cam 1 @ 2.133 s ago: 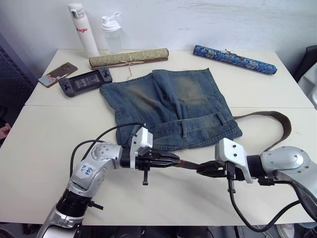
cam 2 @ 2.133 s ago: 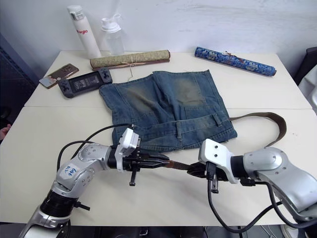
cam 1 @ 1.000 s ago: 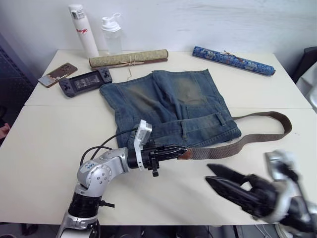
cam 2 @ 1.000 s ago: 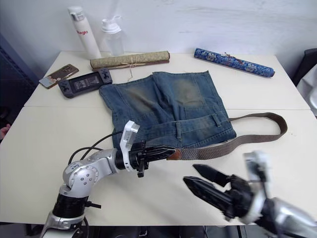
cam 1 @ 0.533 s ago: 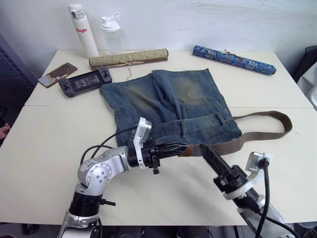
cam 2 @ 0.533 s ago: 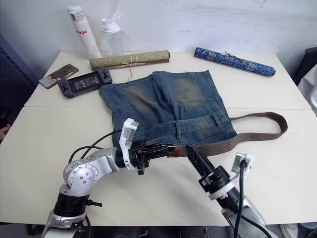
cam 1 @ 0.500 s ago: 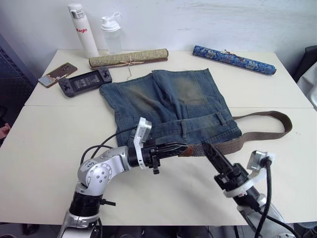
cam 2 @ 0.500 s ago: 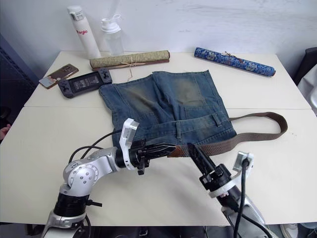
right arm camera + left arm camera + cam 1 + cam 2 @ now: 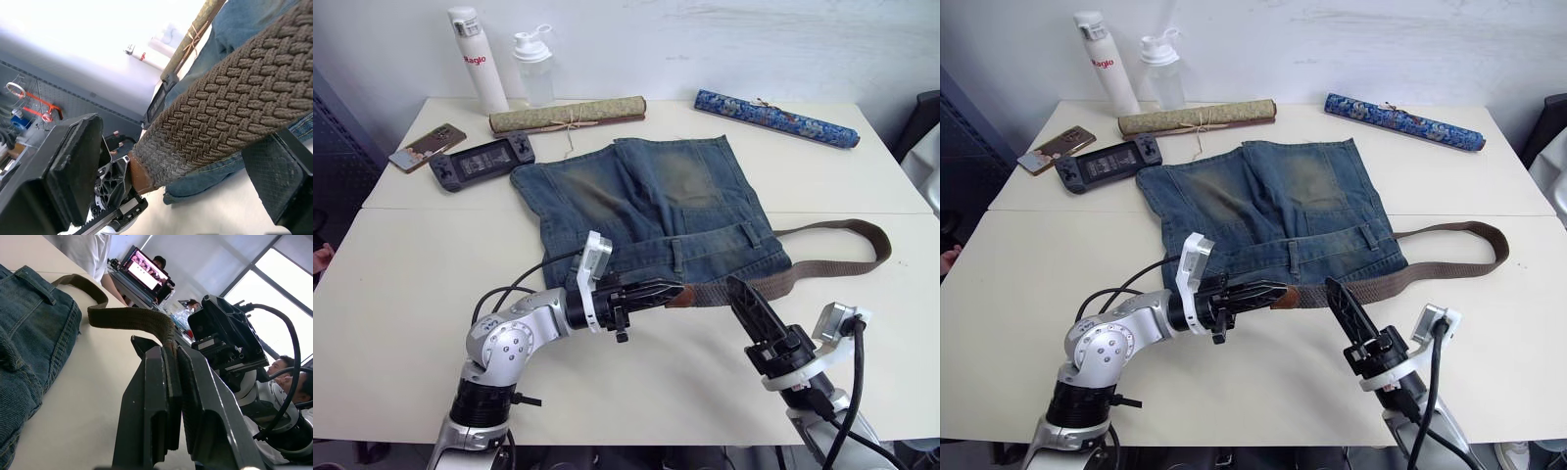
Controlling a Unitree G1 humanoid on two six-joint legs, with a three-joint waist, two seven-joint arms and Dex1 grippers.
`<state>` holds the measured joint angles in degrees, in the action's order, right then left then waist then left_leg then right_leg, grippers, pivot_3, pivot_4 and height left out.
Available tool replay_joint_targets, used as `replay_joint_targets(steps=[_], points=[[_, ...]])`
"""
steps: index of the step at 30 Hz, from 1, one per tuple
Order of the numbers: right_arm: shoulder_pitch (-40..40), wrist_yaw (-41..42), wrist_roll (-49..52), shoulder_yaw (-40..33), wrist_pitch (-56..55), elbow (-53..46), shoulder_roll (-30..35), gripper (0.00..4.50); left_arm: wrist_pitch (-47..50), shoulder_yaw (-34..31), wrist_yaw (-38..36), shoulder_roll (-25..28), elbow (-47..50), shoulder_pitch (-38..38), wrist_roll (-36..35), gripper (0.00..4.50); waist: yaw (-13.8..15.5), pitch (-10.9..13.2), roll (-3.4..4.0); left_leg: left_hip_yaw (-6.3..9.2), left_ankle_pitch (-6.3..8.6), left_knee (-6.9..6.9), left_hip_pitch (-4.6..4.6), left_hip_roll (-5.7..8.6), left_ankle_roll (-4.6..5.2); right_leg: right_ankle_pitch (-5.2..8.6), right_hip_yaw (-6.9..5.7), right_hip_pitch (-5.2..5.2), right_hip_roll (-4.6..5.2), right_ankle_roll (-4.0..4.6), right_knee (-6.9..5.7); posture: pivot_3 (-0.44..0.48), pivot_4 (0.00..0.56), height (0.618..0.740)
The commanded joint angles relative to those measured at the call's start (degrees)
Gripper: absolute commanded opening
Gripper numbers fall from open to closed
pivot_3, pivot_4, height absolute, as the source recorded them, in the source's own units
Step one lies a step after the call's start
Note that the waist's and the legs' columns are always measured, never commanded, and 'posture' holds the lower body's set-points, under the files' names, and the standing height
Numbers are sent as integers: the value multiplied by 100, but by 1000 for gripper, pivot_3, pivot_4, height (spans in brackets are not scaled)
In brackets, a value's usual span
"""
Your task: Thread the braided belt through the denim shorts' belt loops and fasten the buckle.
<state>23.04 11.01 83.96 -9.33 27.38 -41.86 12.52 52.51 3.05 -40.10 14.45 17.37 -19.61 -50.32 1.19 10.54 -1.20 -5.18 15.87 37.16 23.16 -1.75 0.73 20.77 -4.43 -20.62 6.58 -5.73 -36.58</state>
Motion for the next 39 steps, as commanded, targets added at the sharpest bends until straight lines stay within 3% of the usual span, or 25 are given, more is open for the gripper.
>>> replay_joint_targets(steps=[1,2,4,10,12,15,20,24,27,32,39], points=[[16,56,24,-41,-130,-27,14,4429,-11,-68,-6,-21,171,-38,-202,0,0,0,0,0,0,0,0,0,0,0,0,0,0,0,0,0,150,717],[2,34,17,-28,-135,-32,14,4429,-11,-67,-6,-21,173,-39,-203,0,1,0,0,0,0,0,0,0,0,0,0,0,0,0,0,0,150,717],[-38,-3,0,12,-153,-55,10,3685,-10,-65,-4,-21,176,-41,-205,0,2,0,0,0,0,0,0,0,0,0,0,0,0,0,0,0,150,717],[-183,-155,32,90,-238,-106,-47,724,6,-74,27,-23,173,-52,-212,0,0,0,0,0,0,0,0,0,0,0,0,0,1,0,0,0,150,717],[-213,-189,27,117,-248,-117,-53,31,-6,-45,3,8,187,-61,-174,0,-1,0,1,0,0,-2,0,0,0,0,0,-1,1,1,1,0,150,717],[-275,-242,18,154,-286,-128,-67,31,-57,6,-16,56,229,-49,-84,0,0,1,1,0,0,-2,0,0,0,0,0,-1,1,1,1,0,150,717],[-386,-467,167,36,-395,-41,-50,0,-307,276,-228,271,435,-10,181,2228,-3,1,2,0,0,-2,0,0,0,0,0,-1,1,1,2,0,150,717],[-353,-403,505,-493,-462,72,203,0,-805,534,-336,474,389,-40,732,3984,4,1,2,-1,1,-3,1,1,0,1,1,0,2,1,4,0,150,717],[-286,-305,853,-1020,-504,221,452,0,-1622,875,-473,699,169,-104,1599,3984,12,2,4,-3,3,-2,0,3,4,0,1,0,3,1,4,0,150,717],[-317,-141,1417,-1937,-472,624,930,0,-3784,1901,-95,916,-1070,-552,4041,3984,32,2,16,-10,25,-2,-1,4,42,0,1,0,4,2,5,0,150,717],[-406,-150,1468,-2085,-406,624,1052,0,-5099,2432,371,893,-2260,-1002,5723,3984,16,1,19,-12,28,-4,1,-1,46,0,-1,-5,5,1,3,0,150,717]])
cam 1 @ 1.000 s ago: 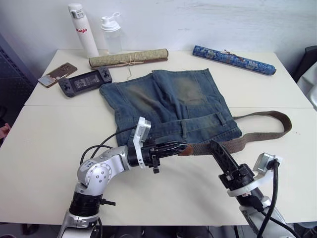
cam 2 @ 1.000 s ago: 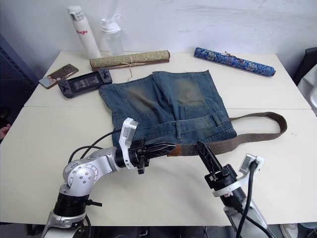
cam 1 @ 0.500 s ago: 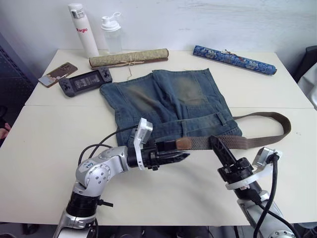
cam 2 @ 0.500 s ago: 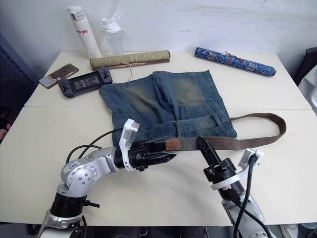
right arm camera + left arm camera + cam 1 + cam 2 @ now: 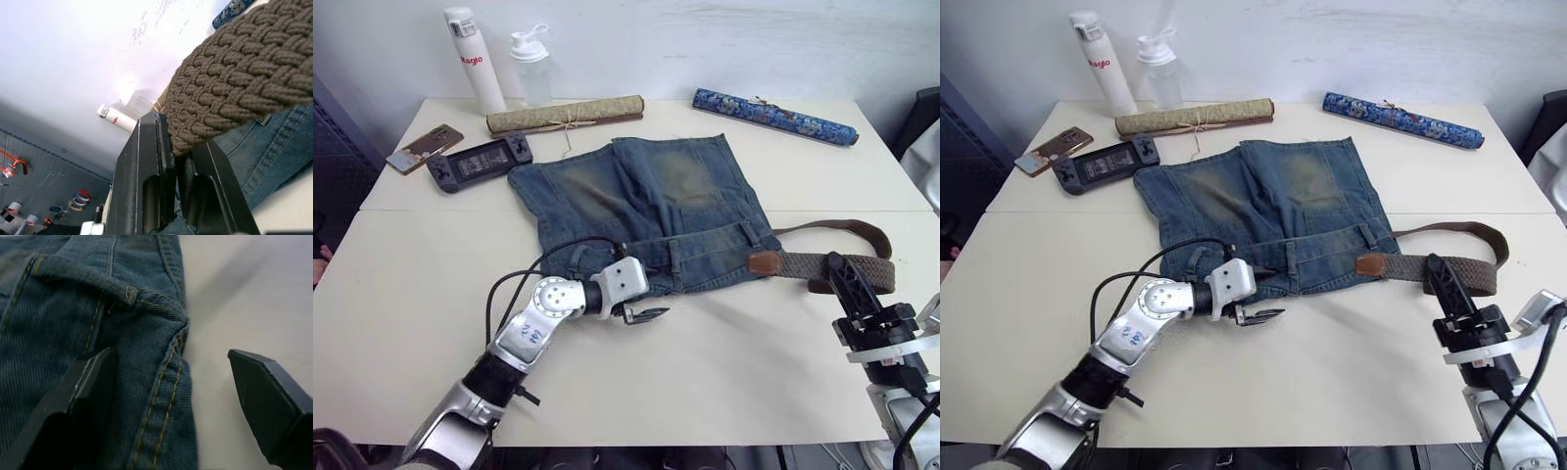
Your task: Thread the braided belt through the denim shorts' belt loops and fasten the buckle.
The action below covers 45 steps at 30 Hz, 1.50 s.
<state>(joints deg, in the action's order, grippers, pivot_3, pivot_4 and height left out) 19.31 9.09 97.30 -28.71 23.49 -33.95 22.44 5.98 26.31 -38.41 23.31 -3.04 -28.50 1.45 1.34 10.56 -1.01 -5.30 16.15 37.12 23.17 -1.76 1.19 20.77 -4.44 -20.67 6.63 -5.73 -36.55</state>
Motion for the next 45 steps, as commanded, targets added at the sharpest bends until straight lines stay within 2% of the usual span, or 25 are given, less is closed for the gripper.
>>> replay_joint_targets(steps=[1,3,6,7,10,11,14,19,24,27,30,34,35,37,38,41,45], points=[[-43,31,130,-145,-12,-185,51,0,-511,79,219,-19,-282,-126,597,3746,2,-1,3,0,0,1,0,0,0,0,0,1,1,0,-1,0,150,717],[-56,20,105,-139,-8,-219,37,0,-694,15,336,-39,-377,-161,764,3192,1,-2,4,0,0,4,-2,1,0,-1,0,4,4,-1,-2,0,150,717],[-68,21,85,-133,-16,-236,18,0,-857,-61,374,-52,-421,-194,876,1854,1,-2,4,1,0,3,-1,1,0,-1,0,4,5,-2,-2,0,150,717],[-68,27,72,-125,-18,-233,7,0,-890,-79,398,-50,-430,-205,925,1241,1,-2,4,2,0,2,-1,0,0,-1,-1,4,5,-2,-1,0,150,717],[-79,49,-7,-72,-11,-206,-20,0,-982,-91,447,-32,-445,-216,1071,93,2,-2,4,2,0,3,-1,0,0,-1,-1,3,4,-2,-1,0,150,717],[-94,47,-22,-61,-13,-192,-27,0,-1001,-99,424,-29,-430,-196,1068,33,1,-2,4,2,0,4,-1,0,0,-1,-1,4,5,-2,-3,0,150,717],[-125,47,-68,-56,-7,-156,-21,0,-1087,-194,307,57,-264,-70,994,33,-2,-2,4,1,-1,6,-1,0,0,-1,-1,3,4,-2,-7,0,150,717],[-132,53,-25,-189,57,-138,129,0,-1583,-639,-229,716,250,423,551,33,-125,-3,9,1,-4,-3,-2,-6,-7,1,-2,-1,0,2,-7,0,150,717],[-44,93,29,-309,337,-106,575,0,-2682,-1387,-907,1449,434,1216,-455,33,-192,-1,20,-1,-4,-5,-3,-9,-8,3,-1,-3,1,5,-6,0,150,717],[18,111,117,-319,528,-131,826,0,-3332,-1617,-1189,1687,355,1516,-712,33,-156,2,23,0,-2,-2,-3,-8,-6,4,-1,-2,4,6,-5,0,150,717],[48,142,108,-310,683,-91,996,0,-3617,-1674,-1319,1750,162,1625,-708,33,-119,2,23,1,2,-2,-3,-2,0,3,-2,2,12,5,0,0,150,717],[19,126,-87,-232,796,51,1043,0,-2964,-1640,-1272,1444,576,1567,-1056,33,-114,2,23,2,3,-1,-1,0,2,1,-3,4,13,2,2,0,150,717],[2,120,-90,-234,806,61,1035,0,-2803,-1633,-1300,1410,671,1585,-1119,682,-118,2,23,2,3,0,-1,0,2,1,-3,4,13,2,2,0,150,717],[-56,86,-85,-222,824,104,1036,0,-2408,-1639,-1372,1418,885,1694,-1255,1230,-132,2,23,2,3,-1,0,0,2,1,-3,3,12,1,1,0,150,717],[-100,65,-119,-216,837,140,1063,0,-2105,-1694,-1377,1440,1047,1765,-1402,1694,-138,2,23,2,2,-1,-1,-1,1,1,-4,3,10,1,1,0,150,717],[-270,-58,-103,-232,896,304,1178,0,-909,-1961,-1451,1570,1614,1953,-2285,2842,-158,2,24,1,2,-1,-2,-1,0,1,-2,3,8,1,-1,0,150,717],[-569,-202,-90,-289,1046,631,1450,0,995,-2375,-1579,1943,2408,2122,-4086,2842,-160,3,25,3,-3,-2,-3,-5,-8,1,-2,3,5,1,-4,0,150,717]])
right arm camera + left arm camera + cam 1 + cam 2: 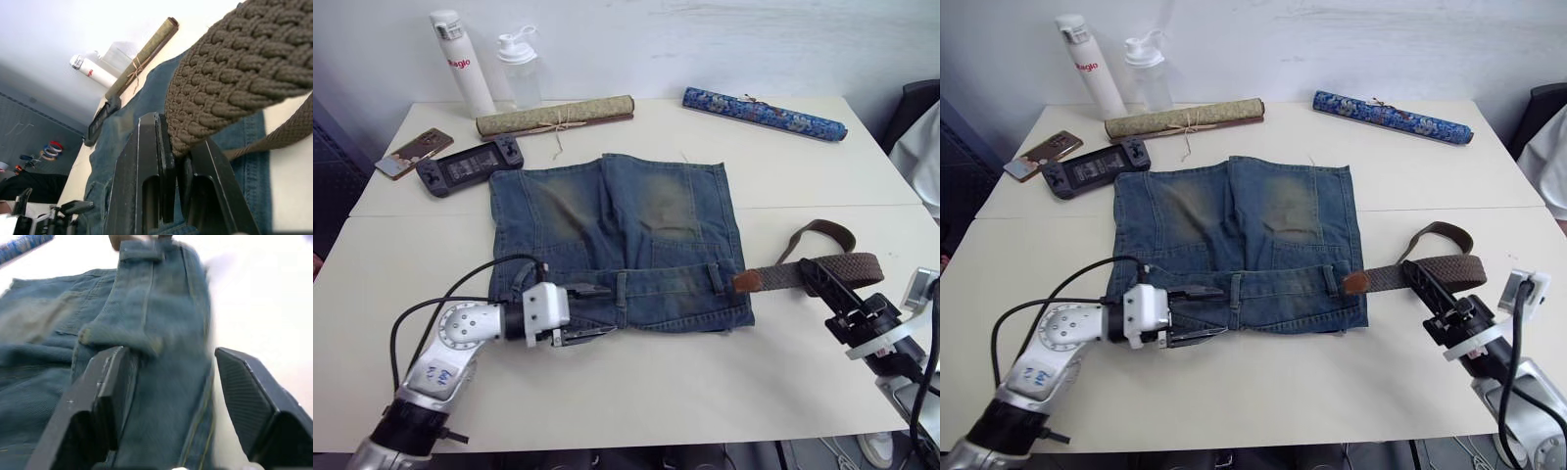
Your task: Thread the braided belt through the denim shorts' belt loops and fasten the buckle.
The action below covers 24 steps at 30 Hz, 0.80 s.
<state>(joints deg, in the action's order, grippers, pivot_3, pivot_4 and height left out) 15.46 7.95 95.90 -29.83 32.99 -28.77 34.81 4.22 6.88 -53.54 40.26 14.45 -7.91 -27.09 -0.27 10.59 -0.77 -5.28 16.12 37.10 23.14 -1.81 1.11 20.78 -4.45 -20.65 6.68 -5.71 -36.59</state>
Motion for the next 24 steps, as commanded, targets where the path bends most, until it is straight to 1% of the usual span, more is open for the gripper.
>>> replay_joint_targets(steps=[1,3,5,8,14,24], points=[[-264,-121,12,-150,141,193,275,0,1444,-500,-82,311,766,63,-1456,2842,0,0,1,2,-3,3,1,-1,-5,0,0,0,0,0,-1,0,150,717],[-492,-191,-52,-54,228,362,373,0,1728,-624,-90,337,902,41,-1676,2842,14,0,1,1,-11,4,0,2,-18,0,0,2,0,0,0,0,150,717],[-714,-257,-120,58,328,530,431,0,1823,-718,-22,252,958,23,-1737,2842,27,-1,3,0,-11,6,-1,5,-18,0,0,4,-1,0,3,0,150,717],[-936,-308,-240,168,474,704,409,0,1718,-739,-6,94,970,-7,-1533,2842,33,-1,3,-2,-11,8,0,6,-18,0,1,4,-4,-1,3,0,150,717],[-1119,-377,-589,306,636,800,331,0,1554,-690,84,-262,925,57,-1258,2842,32,-1,3,-3,-11,6,2,6,-19,-1,0,1,-6,-1,4,0,150,717],[-1360,-567,-1263,684,719,719,-10,0,1532,-673,107,-560,965,93,-1068,2842,24,-1,3,-5,-11,5,2,4,-19,-1,1,0,-6,-2,3,0,150,717]])
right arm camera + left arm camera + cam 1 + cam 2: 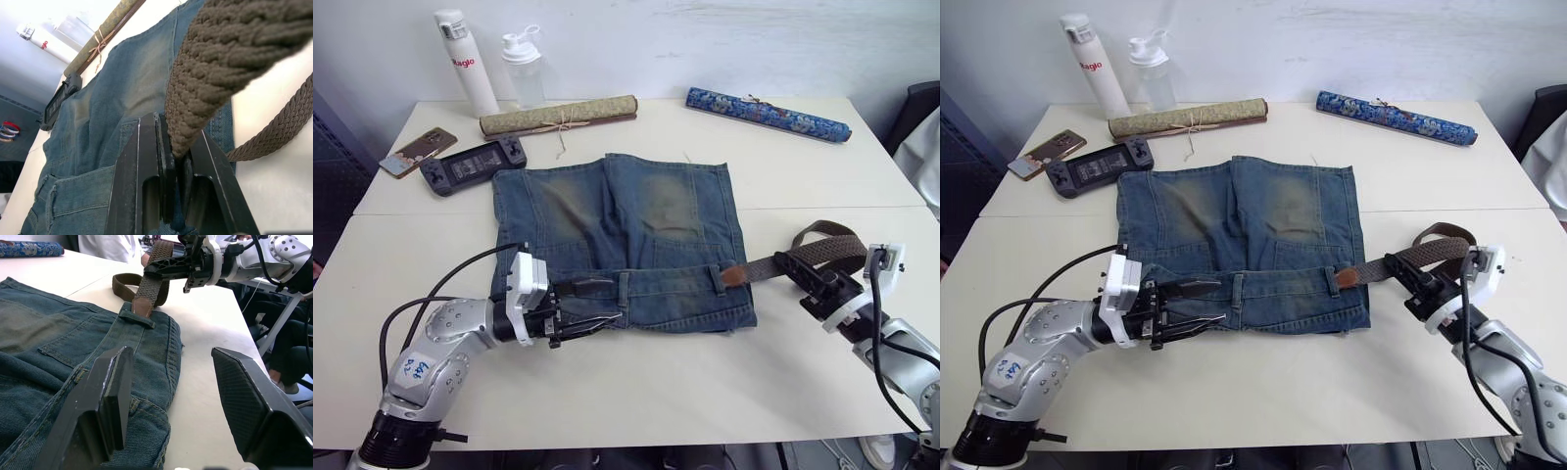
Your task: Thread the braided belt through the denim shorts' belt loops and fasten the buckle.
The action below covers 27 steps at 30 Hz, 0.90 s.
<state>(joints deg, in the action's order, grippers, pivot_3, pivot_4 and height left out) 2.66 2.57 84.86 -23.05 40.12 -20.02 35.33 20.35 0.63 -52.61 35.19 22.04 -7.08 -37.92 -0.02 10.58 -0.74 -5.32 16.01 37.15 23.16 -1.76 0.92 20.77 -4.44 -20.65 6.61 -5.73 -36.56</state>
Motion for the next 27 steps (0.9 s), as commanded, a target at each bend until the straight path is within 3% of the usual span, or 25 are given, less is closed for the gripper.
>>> replay_joint_targets(steps=[1,9,16,22,27], points=[[-102,-52,-240,45,5,-172,-79,0,-76,-49,20,-76,209,-2,31,2842,0,0,0,0,0,1,0,0,0,0,0,0,0,0,0,0,150,717],[-218,-249,-331,326,136,-213,-371,0,38,19,105,-186,224,-213,73,2842,2,0,0,1,0,0,0,0,-1,0,0,0,0,0,0,0,150,717],[-354,-928,165,595,544,89,-809,0,-15,364,195,-314,206,-477,489,2842,-3,0,0,0,-4,-1,0,0,-7,0,0,-1,0,0,-2,0,150,717],[-531,-1294,667,684,580,362,-1225,0,-837,1188,457,-689,-292,-986,1858,2842,1,0,0,0,-4,0,1,0,-7,0,0,-1,-2,0,-4,0,150,717],[-581,-1481,946,688,654,666,-1375,0,-2068,1792,1153,-1120,-1268,-1527,3464,2842,-9,-1,1,-4,-3,-2,3,-1,-5,0,2,-7,-5,0,-4,0,150,717]])
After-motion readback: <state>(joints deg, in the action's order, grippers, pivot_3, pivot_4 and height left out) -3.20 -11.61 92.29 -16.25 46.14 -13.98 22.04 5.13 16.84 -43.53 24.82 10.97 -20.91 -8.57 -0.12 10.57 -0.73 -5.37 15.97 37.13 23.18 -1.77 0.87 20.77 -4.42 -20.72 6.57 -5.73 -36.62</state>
